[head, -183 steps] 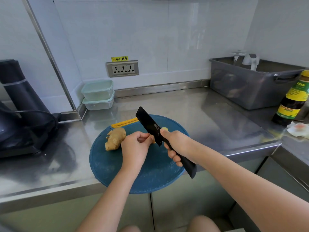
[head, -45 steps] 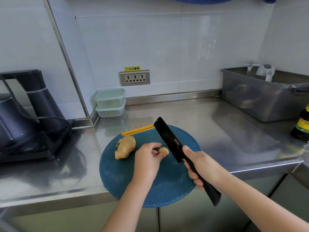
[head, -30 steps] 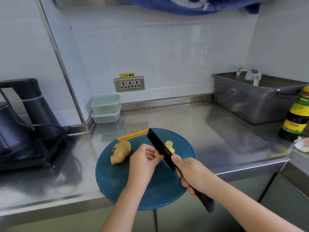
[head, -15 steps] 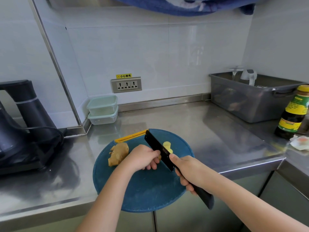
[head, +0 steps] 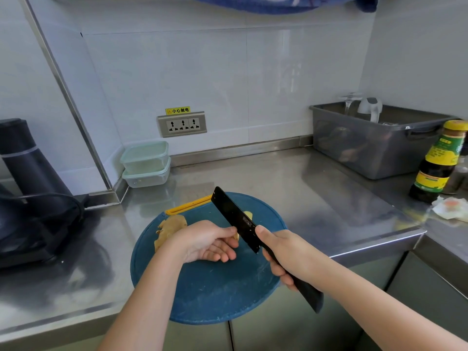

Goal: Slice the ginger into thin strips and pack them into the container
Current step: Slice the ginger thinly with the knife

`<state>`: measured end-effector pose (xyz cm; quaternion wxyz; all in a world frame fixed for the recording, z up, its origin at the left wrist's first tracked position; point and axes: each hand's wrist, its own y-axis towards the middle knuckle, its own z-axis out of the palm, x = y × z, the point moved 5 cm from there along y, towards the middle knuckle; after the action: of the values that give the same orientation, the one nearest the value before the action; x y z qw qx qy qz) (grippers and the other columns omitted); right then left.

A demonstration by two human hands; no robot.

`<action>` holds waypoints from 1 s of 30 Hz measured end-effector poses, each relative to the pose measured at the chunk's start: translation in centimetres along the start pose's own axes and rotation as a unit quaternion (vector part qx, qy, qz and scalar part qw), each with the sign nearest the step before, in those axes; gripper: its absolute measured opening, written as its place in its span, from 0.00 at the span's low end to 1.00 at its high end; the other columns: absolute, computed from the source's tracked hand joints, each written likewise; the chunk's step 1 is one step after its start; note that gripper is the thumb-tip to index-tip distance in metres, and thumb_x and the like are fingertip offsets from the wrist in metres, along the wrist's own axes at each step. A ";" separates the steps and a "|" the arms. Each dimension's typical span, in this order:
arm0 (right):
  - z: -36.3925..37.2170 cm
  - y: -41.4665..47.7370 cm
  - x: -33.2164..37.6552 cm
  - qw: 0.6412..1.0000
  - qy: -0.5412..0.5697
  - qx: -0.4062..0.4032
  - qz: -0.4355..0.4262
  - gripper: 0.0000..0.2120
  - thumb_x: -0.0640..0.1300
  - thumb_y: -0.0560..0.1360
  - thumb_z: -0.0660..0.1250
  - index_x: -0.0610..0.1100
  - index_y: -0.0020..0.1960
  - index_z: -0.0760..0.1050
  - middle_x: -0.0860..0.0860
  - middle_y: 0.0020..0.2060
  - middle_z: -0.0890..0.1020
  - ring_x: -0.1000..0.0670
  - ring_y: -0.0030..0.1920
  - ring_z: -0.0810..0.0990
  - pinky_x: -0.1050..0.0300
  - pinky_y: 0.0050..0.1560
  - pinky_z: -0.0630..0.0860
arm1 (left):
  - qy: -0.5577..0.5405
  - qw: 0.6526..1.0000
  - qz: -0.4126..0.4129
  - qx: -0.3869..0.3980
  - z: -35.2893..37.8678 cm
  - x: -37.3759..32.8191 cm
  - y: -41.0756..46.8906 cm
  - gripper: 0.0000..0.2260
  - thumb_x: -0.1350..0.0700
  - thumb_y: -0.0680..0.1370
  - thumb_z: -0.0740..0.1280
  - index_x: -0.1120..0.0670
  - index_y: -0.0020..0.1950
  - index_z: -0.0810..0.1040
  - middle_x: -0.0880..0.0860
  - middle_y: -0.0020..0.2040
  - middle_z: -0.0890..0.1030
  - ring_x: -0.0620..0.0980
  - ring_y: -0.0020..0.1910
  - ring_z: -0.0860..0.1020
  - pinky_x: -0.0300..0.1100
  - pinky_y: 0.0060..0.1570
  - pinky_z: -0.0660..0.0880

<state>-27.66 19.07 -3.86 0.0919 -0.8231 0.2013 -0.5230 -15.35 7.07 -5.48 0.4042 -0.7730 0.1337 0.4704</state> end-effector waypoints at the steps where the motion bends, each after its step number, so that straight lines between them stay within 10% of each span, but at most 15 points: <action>1: 0.0 0.0 0.0 1.000 0.003 0.005 -0.004 0.24 0.61 0.81 0.51 0.43 0.37 0.65 0.50 0.22 0.67 0.52 0.19 0.64 0.61 0.22 0.67 | -0.003 1.000 0.001 0.003 0.0 0.0 0.0 0.14 0.51 0.80 0.63 0.61 0.45 0.78 0.55 0.31 0.81 0.44 0.24 0.77 0.31 0.23 0.73; 30: 0.3 0.5 0.4 0.999 0.014 0.030 0.033 0.24 0.61 0.81 0.50 0.43 0.36 0.63 0.48 0.22 0.65 0.52 0.18 0.62 0.61 0.21 0.65 | 0.012 0.997 -0.011 0.074 -0.5 0.0 1.1 0.12 0.53 0.81 0.61 0.60 0.45 0.74 0.57 0.31 0.81 0.46 0.25 0.78 0.34 0.24 0.75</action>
<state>-27.34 18.41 -3.89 0.1310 -0.8056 0.2134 -0.5370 -15.70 6.00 -5.90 0.4638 -0.7480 0.1647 0.4453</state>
